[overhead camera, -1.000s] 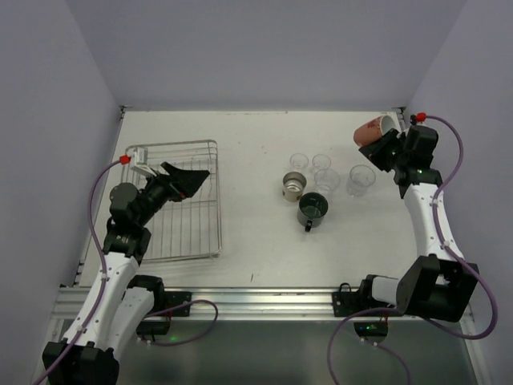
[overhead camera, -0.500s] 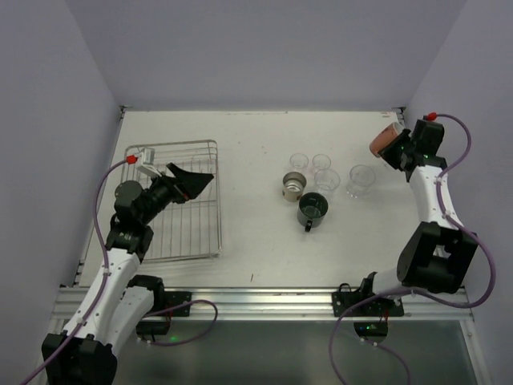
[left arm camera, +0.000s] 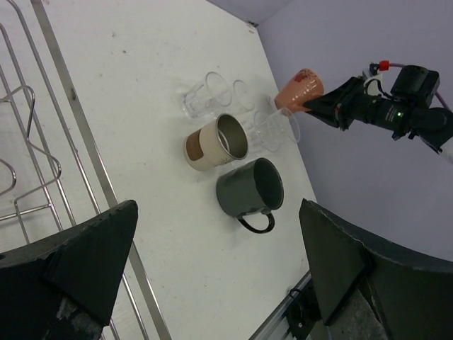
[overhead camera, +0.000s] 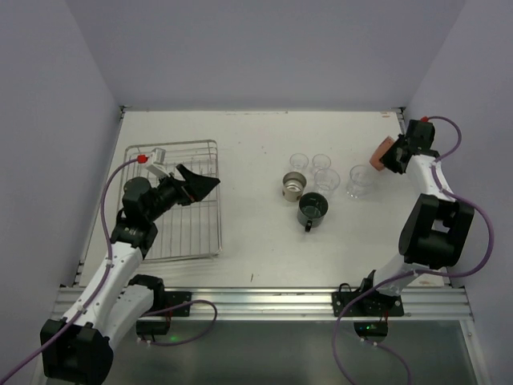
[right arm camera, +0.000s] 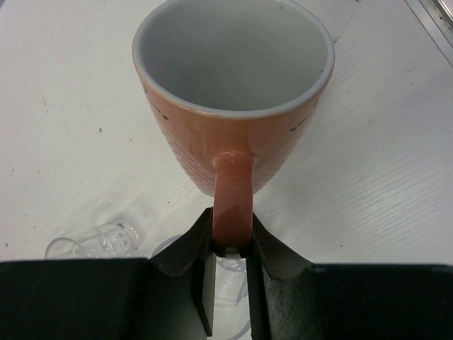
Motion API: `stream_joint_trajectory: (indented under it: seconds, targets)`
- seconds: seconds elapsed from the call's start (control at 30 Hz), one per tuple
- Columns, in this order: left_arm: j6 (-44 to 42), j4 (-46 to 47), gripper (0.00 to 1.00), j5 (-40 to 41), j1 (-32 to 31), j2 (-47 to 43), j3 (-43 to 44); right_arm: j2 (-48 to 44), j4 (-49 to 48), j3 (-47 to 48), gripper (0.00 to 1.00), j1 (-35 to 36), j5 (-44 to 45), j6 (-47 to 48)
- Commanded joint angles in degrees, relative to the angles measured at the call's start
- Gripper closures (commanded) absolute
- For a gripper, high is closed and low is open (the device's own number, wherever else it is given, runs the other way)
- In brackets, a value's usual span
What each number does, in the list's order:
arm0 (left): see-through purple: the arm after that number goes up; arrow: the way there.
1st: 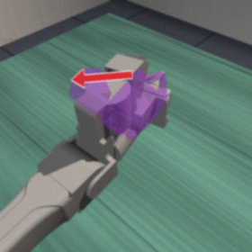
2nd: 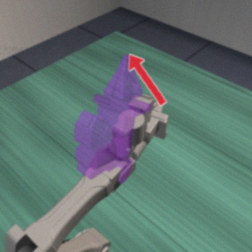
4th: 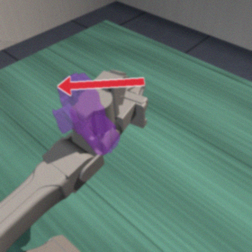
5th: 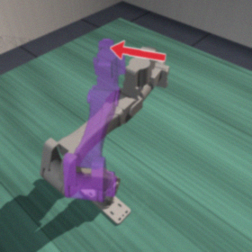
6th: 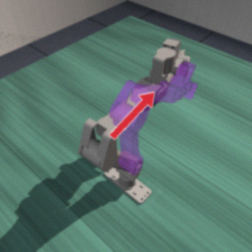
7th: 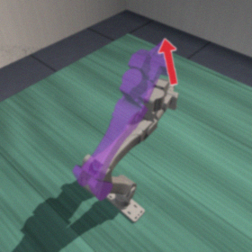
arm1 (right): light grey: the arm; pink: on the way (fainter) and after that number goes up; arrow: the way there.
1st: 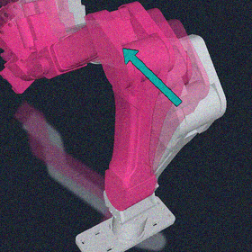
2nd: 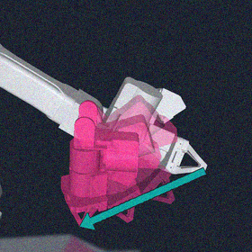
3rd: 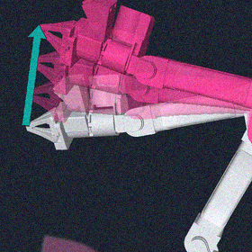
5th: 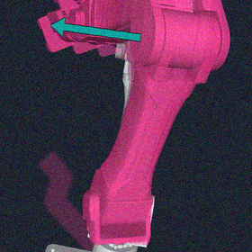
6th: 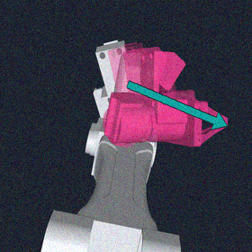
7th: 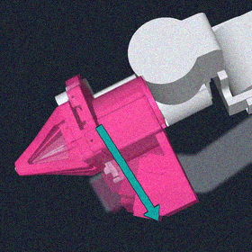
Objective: Unload the cups from the dish rack
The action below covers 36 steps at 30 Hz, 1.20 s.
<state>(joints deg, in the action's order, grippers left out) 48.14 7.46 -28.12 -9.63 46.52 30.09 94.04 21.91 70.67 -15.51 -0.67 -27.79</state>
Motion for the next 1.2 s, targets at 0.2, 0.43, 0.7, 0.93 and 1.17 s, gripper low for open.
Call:
stream_joint_trajectory:
  seconds: [0.2,0.43,0.7,0.93,1.17]
  targets:
    - [-2.44,-0.52,0.0,-0.36,-1.36,1.55,1.03,0.88,-6.35,4.74,1.0,-0.31,5.14,3.18]
    - [-2.79,-0.52,0.0,-0.27,-2.41,2.17,1.2,1.93,-9.87,3.68,1.0,-0.31,8.22,4.5]
    - [-3.05,-0.7,0.0,0.34,-4.17,1.91,0.15,4.04,-13.65,3.42,1.0,-0.31,11.74,6.52]
    - [-2.88,0.27,0.0,0.26,-5.75,2.26,-0.64,5.89,-14.09,3.68,1.0,0.3,13.93,8.19]
    - [-3.4,-0.43,0.0,0.52,-6.81,1.64,-0.64,8.61,-11.02,6.66,1.0,1.36,16.05,9.6]
